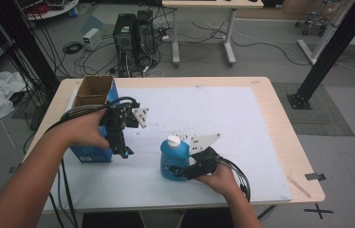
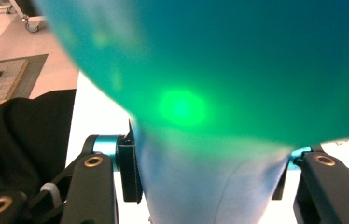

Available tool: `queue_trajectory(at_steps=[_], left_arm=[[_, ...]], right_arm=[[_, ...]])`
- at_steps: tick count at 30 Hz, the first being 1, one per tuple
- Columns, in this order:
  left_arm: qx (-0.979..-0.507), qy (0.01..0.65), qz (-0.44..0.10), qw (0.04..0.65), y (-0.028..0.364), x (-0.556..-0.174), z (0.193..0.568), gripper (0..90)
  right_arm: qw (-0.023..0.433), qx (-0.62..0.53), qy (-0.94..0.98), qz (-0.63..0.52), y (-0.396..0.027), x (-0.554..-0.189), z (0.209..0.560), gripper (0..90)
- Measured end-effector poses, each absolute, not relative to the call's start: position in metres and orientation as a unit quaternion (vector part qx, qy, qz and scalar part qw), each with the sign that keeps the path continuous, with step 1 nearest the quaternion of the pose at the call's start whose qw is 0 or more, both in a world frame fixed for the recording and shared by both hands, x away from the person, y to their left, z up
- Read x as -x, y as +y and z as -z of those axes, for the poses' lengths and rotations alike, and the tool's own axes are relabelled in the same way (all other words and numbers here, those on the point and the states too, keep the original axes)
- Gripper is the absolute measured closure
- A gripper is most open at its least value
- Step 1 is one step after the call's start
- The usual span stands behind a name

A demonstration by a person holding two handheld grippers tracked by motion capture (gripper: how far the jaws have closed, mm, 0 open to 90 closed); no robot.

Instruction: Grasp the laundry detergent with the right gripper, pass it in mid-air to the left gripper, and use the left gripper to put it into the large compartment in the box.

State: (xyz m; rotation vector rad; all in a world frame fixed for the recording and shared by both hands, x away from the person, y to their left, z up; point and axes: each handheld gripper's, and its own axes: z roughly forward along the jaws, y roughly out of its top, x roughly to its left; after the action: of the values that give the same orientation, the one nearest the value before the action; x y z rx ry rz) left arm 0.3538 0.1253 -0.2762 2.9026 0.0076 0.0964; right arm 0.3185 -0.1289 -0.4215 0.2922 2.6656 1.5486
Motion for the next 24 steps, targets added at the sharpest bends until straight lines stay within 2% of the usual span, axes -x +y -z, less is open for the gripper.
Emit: queue_trajectory(at_steps=[12,24], left_arm=[[-0.993,-0.007,-0.035,0.113,0.122,-0.354,0.273,3.2],[-0.993,-0.028,-0.036,0.11,0.109,-0.351,0.26,3.2]], right_arm=[[0.033,-0.087,0.857,-0.507,-0.133,-0.317,0.416,46.4],[0.027,-0.052,0.864,-0.499,-0.132,-0.317,0.388,46.4]])
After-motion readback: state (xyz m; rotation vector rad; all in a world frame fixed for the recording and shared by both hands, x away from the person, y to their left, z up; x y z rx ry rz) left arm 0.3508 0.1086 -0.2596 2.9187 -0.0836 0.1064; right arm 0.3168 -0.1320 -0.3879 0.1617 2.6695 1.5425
